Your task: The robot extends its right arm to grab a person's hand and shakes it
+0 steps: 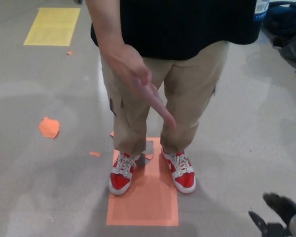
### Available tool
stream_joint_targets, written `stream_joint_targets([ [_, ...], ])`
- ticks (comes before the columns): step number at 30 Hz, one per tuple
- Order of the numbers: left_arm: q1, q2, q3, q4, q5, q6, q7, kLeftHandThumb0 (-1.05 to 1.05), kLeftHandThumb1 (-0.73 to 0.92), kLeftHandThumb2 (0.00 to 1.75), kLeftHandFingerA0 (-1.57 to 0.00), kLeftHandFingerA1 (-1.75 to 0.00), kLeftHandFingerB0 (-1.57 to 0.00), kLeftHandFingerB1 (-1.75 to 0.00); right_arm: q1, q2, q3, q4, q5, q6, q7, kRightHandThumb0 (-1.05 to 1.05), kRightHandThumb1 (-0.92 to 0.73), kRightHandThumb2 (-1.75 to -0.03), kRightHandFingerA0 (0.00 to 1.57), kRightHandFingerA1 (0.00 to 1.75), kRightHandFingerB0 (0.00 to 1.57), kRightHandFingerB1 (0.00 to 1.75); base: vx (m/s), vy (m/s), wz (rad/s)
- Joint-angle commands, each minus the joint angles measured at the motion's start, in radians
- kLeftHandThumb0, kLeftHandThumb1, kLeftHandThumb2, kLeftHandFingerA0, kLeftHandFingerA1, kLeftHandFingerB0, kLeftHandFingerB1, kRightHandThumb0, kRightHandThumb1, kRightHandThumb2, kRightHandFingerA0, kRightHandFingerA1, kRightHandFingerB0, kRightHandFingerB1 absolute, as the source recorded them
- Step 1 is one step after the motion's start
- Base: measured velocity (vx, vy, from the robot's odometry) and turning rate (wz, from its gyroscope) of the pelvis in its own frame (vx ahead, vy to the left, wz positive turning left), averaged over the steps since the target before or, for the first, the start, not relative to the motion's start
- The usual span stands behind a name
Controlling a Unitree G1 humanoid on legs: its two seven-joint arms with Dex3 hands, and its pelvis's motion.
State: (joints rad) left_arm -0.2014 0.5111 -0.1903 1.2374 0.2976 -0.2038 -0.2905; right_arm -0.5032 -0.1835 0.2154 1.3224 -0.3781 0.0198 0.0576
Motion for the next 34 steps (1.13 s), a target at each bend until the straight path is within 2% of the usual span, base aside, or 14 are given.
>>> stream_joint_targets([
  [1,-0.02,0.002,0.007,0.014,-0.003,0.025,-0.011,-0.25,0.58,1.07,-0.09,-0.5,-0.09,-0.5,0.057,-0.036,0.04,0.047,-0.034,0.09,0.091,-0.85,-0.76,-0.98,0.0,0.08,0.0,0.02,0.0,0.0,0.0],
  [2,-0.02,0.003,0.01,0.016,-0.006,0.016,-0.015,-0.25,0.58,1.07,-0.1,-0.5,-0.1,-0.5,0.066,-0.045,0.068,0.056,-0.057,0.107,0.127,-0.86,-0.8,-1.13,0.0,0.14,0.0,0.12,0.0,0.0,0.0],
  [3,-0.019,0.004,0.013,0.019,-0.008,0.009,-0.019,-0.46,0.77,0.63,-0.27,-0.33,-0.22,-0.32,0.073,-0.055,0.085,0.058,-0.066,0.107,0.141,-0.85,-0.77,-1.12,0.0,0.16,0.0,0.15,0.0,0.0,0.0],
  [7,-0.02,0.006,0.016,0.021,-0.009,0.009,-0.018,-0.47,0.77,0.63,-0.3,-0.33,-0.26,-0.32,0.076,-0.073,0.057,0.049,-0.024,0.07,0.137,-0.84,-0.76,-1.09,0.0,0.11,0.01,0.14,0.0,0.0,0.0],
  [9,-0.024,0.006,0.005,0.023,0.004,0.015,-0.008,-0.46,0.79,0.64,-0.29,-0.33,-0.24,-0.32,0.071,-0.076,0.059,0.05,-0.024,0.063,0.184,-0.79,-0.77,-1.12,0.0,0.17,0.03,0.2,0.0,0.0,0.0],
  [10,-0.023,0.007,0.003,0.025,0.006,0.006,-0.006,-0.45,0.79,0.64,-0.33,-0.34,-0.29,-0.34,0.068,-0.077,0.071,0.051,-0.037,0.069,0.203,-0.81,-0.92,-0.71,0.06,0.28,0.07,0.23,0.0,0.0,0.0],
  [13,-0.031,0.007,-0.002,0.028,0.011,-0.002,-0.007,-0.45,0.79,0.64,-0.33,-0.34,-0.29,-0.34,0.066,-0.084,0.095,0.053,-0.055,0.08,0.224,-0.81,-0.92,-0.72,0.01,0.26,0.05,0.23,0.0,0.0,0.0],
  [14,-0.032,0.008,0.003,0.024,0.003,-0.001,-0.014,-0.44,0.79,0.64,-0.33,-0.34,-0.31,-0.34,0.067,-0.085,0.081,0.053,-0.038,0.087,0.242,-0.81,-0.75,-1.13,0.0,0.24,0.01,0.2,0.0,0.0,0.0],
  [19,-0.018,0.009,0.001,0.017,-0.001,-0.019,-0.028,-0.44,0.79,0.64,-0.32,-0.34,-0.3,-0.34,0.093,-0.087,0.073,0.054,-0.033,0.097,0.239,-0.83,-0.76,-1.13,0.0,0.2,0.02,0.19,0.0,0.0,0.0],
  [20,-0.017,0.008,0.002,0.021,-0.002,-0.015,-0.031,-0.45,0.78,0.64,-0.3,-0.33,-0.28,-0.33,0.099,-0.086,0.078,0.054,-0.038,0.099,0.23,-0.84,-0.91,-0.74,0.04,0.29,0.1,0.25,0.0,0.0,0.0],
  [22,-0.013,0.005,0.005,0.026,-0.005,-0.005,-0.034,-0.45,0.78,0.63,-0.28,-0.33,-0.25,-0.33,0.111,-0.083,0.084,0.053,-0.044,0.102,0.218,-0.84,-0.92,-0.72,0.03,0.28,0.1,0.25,0.0,0.0,0.0],
  [23,-0.008,0.005,0.008,0.026,-0.008,0.0,-0.035,-0.45,0.78,0.63,-0.28,-0.33,-0.25,-0.33,0.118,-0.081,0.084,0.053,-0.043,0.101,0.217,-0.84,-0.92,-0.72,0.03,0.28,0.1,0.25,0.0,0.0,0.0],
  [24,-0.001,0.006,0.011,0.026,-0.012,-0.002,-0.041,-0.46,0.78,0.64,-0.28,-0.33,-0.25,-0.32,0.127,-0.079,0.072,0.052,-0.028,0.101,0.233,-0.83,-0.77,-1.13,0.02,0.25,0.03,0.2,0.0,0.0,0.0],
  [34,0.024,0.004,-0.033,0.008,0.031,0.001,-0.008,-0.45,0.81,0.64,-0.32,-0.34,-0.29,-0.33,0.172,-0.08,0.044,0.049,-0.015,0.09,0.229,-0.83,-0.76,-1.11,0.0,0.23,0.02,0.19,0.0,0.0,0.0],
])
